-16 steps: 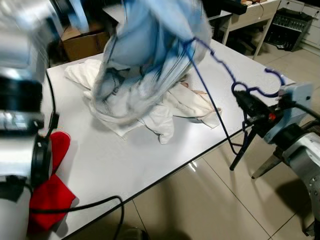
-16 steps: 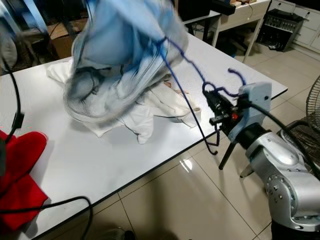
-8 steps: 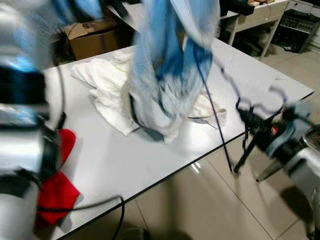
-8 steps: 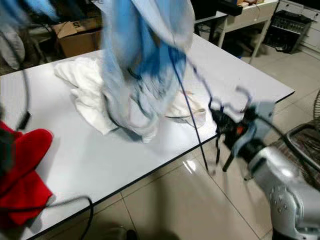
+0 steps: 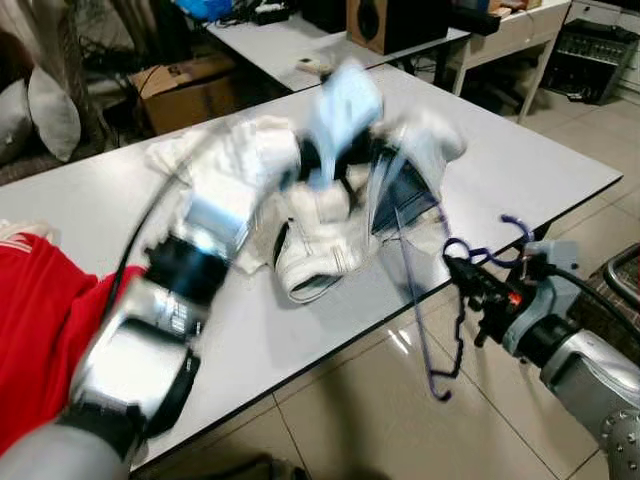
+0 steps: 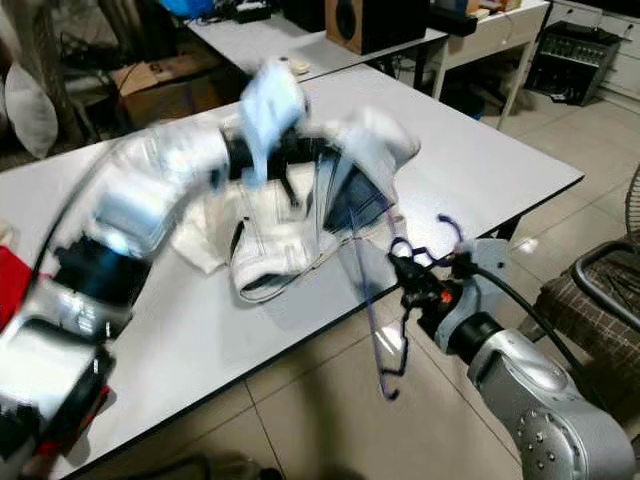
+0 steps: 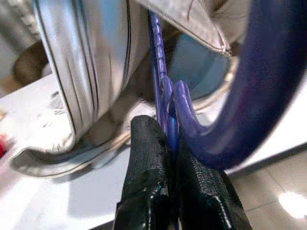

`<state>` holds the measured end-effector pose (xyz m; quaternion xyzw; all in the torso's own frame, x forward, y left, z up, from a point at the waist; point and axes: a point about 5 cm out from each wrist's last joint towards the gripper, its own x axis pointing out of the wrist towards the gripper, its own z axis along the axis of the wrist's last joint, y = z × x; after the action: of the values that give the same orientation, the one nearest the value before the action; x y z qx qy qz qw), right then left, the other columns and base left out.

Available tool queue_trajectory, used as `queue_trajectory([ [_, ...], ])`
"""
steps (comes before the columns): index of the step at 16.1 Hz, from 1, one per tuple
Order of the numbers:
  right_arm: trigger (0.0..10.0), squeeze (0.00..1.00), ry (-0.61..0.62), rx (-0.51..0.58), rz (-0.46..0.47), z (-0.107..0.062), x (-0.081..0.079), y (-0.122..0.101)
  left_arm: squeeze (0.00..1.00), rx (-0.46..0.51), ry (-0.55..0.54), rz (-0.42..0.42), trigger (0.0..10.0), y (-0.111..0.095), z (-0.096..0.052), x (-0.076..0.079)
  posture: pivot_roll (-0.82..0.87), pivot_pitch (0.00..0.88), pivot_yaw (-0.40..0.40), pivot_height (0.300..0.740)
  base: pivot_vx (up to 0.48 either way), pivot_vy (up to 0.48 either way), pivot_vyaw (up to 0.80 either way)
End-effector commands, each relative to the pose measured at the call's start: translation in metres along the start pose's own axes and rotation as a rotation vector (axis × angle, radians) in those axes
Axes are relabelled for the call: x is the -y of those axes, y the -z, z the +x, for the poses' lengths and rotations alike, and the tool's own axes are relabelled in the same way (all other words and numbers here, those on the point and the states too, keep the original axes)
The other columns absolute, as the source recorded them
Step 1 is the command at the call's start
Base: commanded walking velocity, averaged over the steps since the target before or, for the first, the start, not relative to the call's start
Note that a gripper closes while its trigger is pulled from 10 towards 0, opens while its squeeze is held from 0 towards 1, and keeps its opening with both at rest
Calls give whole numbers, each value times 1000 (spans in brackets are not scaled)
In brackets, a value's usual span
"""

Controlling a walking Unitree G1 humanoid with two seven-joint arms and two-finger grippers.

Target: Hang hanger

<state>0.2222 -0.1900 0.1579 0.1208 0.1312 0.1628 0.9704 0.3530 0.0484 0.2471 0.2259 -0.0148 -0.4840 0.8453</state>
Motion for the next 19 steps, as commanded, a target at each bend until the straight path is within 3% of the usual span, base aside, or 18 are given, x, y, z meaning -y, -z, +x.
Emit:
queue_trajectory([
  [1, 10000, 0, 50, 27, -7, -4, 4, -3, 0, -5, -14, 75, 5647, 0, -3, 1, -80, 0, 129, 740, 0, 0, 0],
  [2, 10000, 0, 62, 25, -2, -6, 5, -2, 0, 5, -9, 68, 10000, 3, -2, 5, -87, 0, 131, 740, 0, 0, 0],
  [3, 10000, 0, 76, 20, 4, -10, 6, 1, 1000, 15, 0, 22, 10000, 12, -2, 15, -94, 0, 134, 740, 0, 0, 0],
  [4, 10000, 0, 76, 20, 4, -10, 6, 1, 1000, 15, 0, 22, 10000, 12, -2, 15, -94, 0, 134, 740, 0, 0, 0],
  [6, 10000, 0, 96, 13, 12, -15, 7, 4, 1000, 55, -21, -59, 10000, 20, -10, 18, -99, 0, 134, 740, 0, 0, 0],
  [10, 10000, 0, 76, 15, 8, -14, 9, 2, 1000, 52, 70, -58, 10000, 25, -17, 32, -87, 0, 116, 740, 0, 0, 0],
  [13, 10000, 0, 57, 22, -17, -13, 8, -1, 1000, 77, 91, -95, 10000, 24, -7, 52, -88, 1, 115, 740, 0, 0, 0],
  [15, 10000, 0, 3, 81, -26, -16, 2, -10, 1000, 101, 144, -49, 10000, 22, -1, 67, -88, 1, 115, 740, 0, 0, 0],
  [19, 10000, 0, -90, 132, -24, -19, -8, -18, 1000, 75, 1, 6, 10000, 23, 8, 60, -93, 0, 121, 740, 0, 0, 0],
])
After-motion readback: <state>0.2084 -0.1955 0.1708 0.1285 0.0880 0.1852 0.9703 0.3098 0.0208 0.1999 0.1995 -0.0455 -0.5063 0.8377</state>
